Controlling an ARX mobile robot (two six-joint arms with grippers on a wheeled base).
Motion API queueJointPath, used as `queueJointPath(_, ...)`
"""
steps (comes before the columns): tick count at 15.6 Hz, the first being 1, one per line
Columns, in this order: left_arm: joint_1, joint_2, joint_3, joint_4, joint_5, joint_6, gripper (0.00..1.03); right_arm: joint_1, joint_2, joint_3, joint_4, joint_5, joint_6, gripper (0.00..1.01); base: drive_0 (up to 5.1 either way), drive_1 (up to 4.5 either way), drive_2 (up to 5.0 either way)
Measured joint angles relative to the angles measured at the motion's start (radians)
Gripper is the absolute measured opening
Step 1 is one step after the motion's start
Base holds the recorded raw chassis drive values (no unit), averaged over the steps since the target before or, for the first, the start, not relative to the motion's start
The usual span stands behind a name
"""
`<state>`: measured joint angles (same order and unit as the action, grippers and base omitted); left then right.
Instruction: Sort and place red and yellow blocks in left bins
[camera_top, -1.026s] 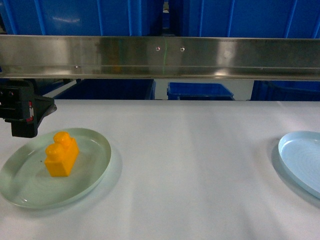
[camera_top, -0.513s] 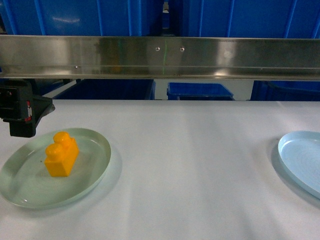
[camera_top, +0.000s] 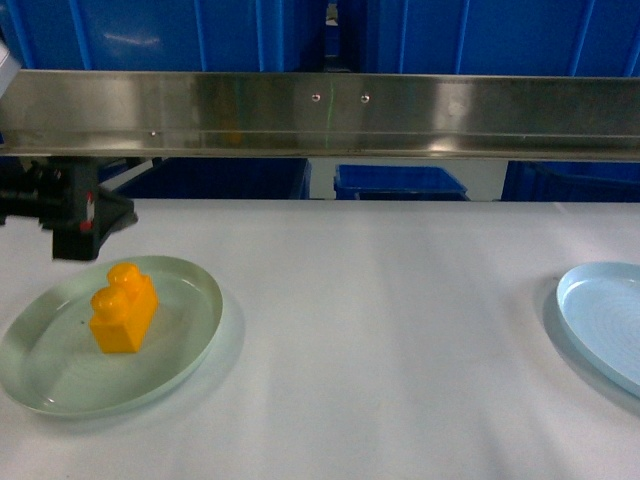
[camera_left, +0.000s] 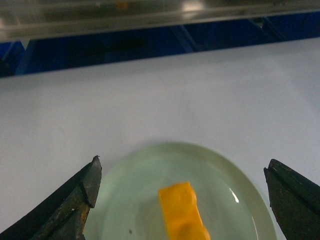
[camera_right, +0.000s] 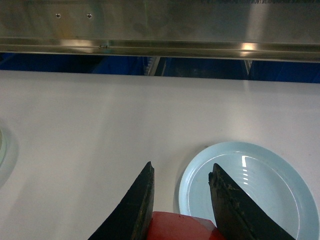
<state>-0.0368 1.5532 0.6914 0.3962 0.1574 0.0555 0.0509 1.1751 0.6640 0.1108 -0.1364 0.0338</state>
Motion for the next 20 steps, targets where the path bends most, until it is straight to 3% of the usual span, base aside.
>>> queueJointPath(3, -0.005, 0.1, 0.133, -0.089, -0.017, 0.032, 0.98, -0.001, 0.0, 0.0, 0.0, 0.0, 0.0, 0.28, 0.0, 0.0, 0.0)
queueJointPath(7, -0.019, 0.214, 0.216, -0.186, -0.082, 0.032, 0.98, -0.005, 0.0, 0.0, -0.001, 0.0, 0.0, 0.28, 0.0, 0.0, 0.0)
queueJointPath(10, -0.043, 0.241, 0.23, -0.2, -0.09, 0.026, 0.98, -0.005, 0.0, 0.0, 0.0, 0.0, 0.0, 0.28, 0.0, 0.0, 0.0)
queueJointPath(11, -0.05, 0.257, 0.232, -0.235, -0.089, 0.015, 0.98, -0.005, 0.0, 0.0, -0.001, 0.0, 0.0, 0.28, 0.0, 0.0, 0.0)
queueJointPath(13, -0.053, 0.279, 0.226, -0.292, -0.076, -0.084, 0.98, -0.005, 0.0, 0.0, -0.001, 0.0, 0.0, 0.28, 0.0, 0.0, 0.0)
queueJointPath(14, -0.052, 0.312, 0.211, -0.311, -0.087, -0.101, 0.98, -0.005, 0.0, 0.0, -0.001, 0.0, 0.0, 0.28, 0.0, 0.0, 0.0)
queueJointPath(17, -0.052, 0.33, 0.199, -0.272, -0.104, -0.1, 0.98, -0.005, 0.0, 0.0, -0.001, 0.0, 0.0, 0.28, 0.0, 0.0, 0.0)
queueJointPath(20, -0.044, 0.37, 0.197, -0.204, -0.139, -0.051, 0.95, -0.005, 0.0, 0.0, -0.002, 0.0, 0.0, 0.28, 0.0, 0.0, 0.0)
